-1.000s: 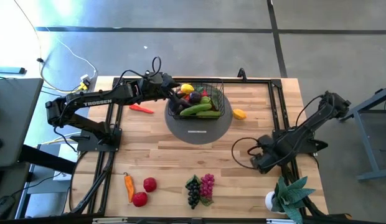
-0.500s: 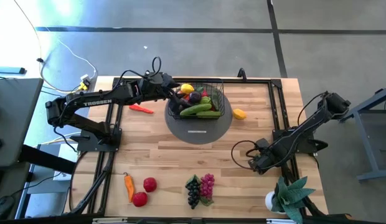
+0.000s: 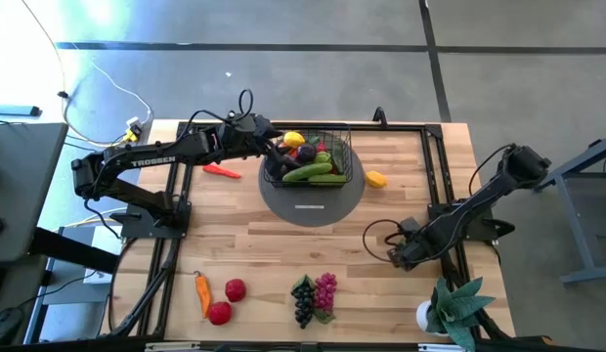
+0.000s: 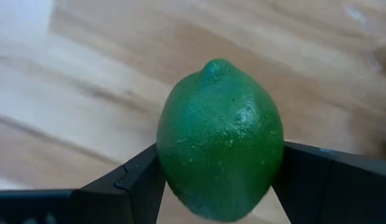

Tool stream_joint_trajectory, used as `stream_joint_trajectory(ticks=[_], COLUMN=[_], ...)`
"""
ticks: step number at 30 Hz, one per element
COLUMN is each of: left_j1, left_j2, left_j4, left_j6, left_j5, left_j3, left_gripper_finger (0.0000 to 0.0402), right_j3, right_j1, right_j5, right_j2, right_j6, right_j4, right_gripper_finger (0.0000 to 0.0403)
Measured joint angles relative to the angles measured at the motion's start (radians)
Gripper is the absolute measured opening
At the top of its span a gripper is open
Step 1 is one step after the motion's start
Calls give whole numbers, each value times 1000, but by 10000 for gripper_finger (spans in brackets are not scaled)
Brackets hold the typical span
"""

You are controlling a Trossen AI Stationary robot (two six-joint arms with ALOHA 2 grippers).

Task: Build produce basket
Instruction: Put the green lime into the black wire basket

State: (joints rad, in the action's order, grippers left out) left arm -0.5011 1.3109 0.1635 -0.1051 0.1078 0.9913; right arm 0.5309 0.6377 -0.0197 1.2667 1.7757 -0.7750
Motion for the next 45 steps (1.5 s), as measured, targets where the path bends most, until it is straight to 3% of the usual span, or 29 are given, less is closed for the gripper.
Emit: stream_joint_trajectory(ticks=[5, 11, 25, 35, 45], left_j1=[0, 0, -1, -1, -1], left_j2=[0, 0, 0, 0, -32], left_j4=[1, 33, 120, 208, 325], left_j6=[-17, -32, 12, 23, 57], left_j5=[0, -1, 10, 78, 102], left_j3=[0, 0, 0, 0, 0], left_gripper_finger=[260, 260, 260, 260, 248], right_j3=[-7, 18, 208, 377, 529], right_j1=[-18, -23, -64, -241, -461], right_j5=[-3, -19, -213, -329, -421], right_j2=[0, 0, 0, 0, 0], right_j6=[-22, -28, -63, -302, -667], right_j4=[12, 54, 44, 58, 66], right_gripper_finger=[223, 169, 168, 170, 171])
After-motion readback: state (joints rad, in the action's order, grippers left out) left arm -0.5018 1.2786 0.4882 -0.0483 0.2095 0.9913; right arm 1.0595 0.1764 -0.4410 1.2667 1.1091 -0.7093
